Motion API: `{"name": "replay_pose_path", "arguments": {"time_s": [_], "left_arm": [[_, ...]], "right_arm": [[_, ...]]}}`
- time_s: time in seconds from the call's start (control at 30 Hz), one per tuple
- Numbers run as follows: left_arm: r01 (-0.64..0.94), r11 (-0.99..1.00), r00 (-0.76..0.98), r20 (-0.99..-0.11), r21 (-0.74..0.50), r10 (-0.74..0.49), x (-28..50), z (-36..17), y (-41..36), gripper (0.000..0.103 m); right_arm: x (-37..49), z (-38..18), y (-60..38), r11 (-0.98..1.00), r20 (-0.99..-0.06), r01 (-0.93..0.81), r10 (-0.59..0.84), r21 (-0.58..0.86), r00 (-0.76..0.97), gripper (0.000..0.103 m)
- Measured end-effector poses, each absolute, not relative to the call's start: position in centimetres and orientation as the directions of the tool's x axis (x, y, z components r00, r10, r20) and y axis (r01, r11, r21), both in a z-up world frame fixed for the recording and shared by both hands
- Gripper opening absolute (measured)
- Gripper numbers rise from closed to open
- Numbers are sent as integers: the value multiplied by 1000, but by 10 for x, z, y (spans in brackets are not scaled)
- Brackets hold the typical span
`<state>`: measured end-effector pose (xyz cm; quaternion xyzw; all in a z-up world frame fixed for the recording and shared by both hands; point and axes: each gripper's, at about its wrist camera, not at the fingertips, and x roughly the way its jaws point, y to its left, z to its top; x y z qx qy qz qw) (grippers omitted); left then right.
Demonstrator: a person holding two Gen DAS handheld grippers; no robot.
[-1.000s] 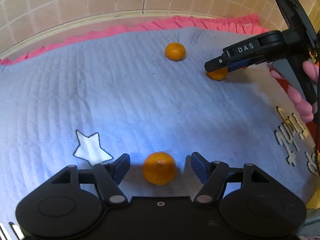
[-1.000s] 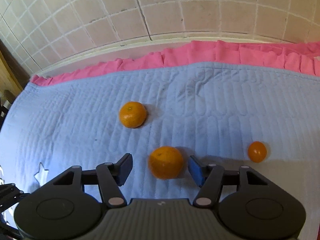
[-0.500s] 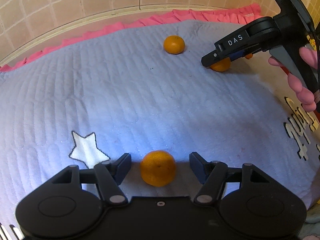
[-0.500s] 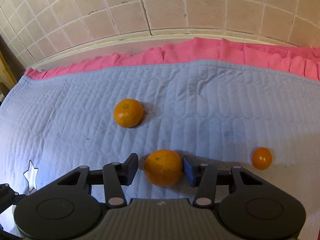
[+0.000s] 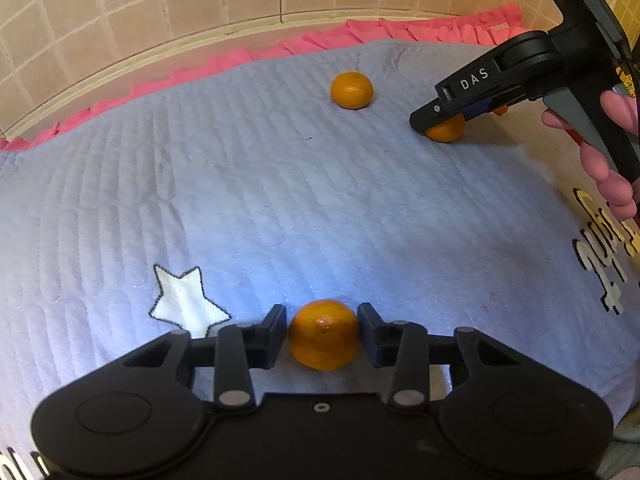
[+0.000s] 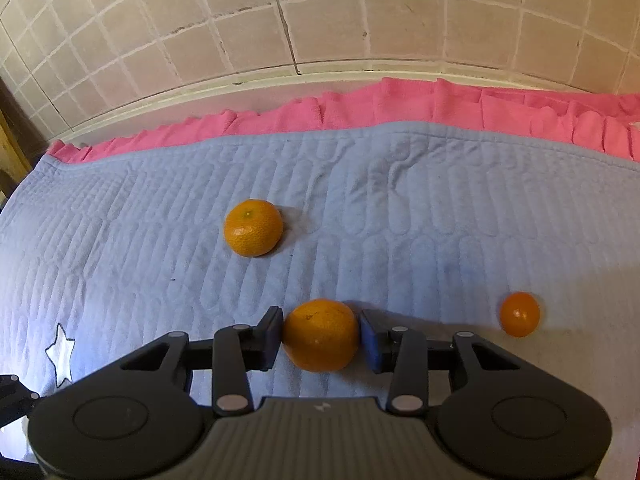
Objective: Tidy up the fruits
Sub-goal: 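Carry both oranges into the red box and open both grippers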
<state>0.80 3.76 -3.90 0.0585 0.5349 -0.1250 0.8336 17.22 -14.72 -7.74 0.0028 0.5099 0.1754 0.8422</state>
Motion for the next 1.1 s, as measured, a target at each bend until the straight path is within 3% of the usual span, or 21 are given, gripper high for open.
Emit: {"name": "replay_pose_path", "arguments": {"time_s": [0.6,1.1], "left_arm": [[297,955,476,-866,-6,-153,-10,-9,21,43],[574,815,588,-736,87,-335,8,72,-73,43]], "right_arm": [[129,-42,-167,937,-812,-281,326,208,485,43],[63,44,-261,973,-690,-141,229,183,687,43]]}}
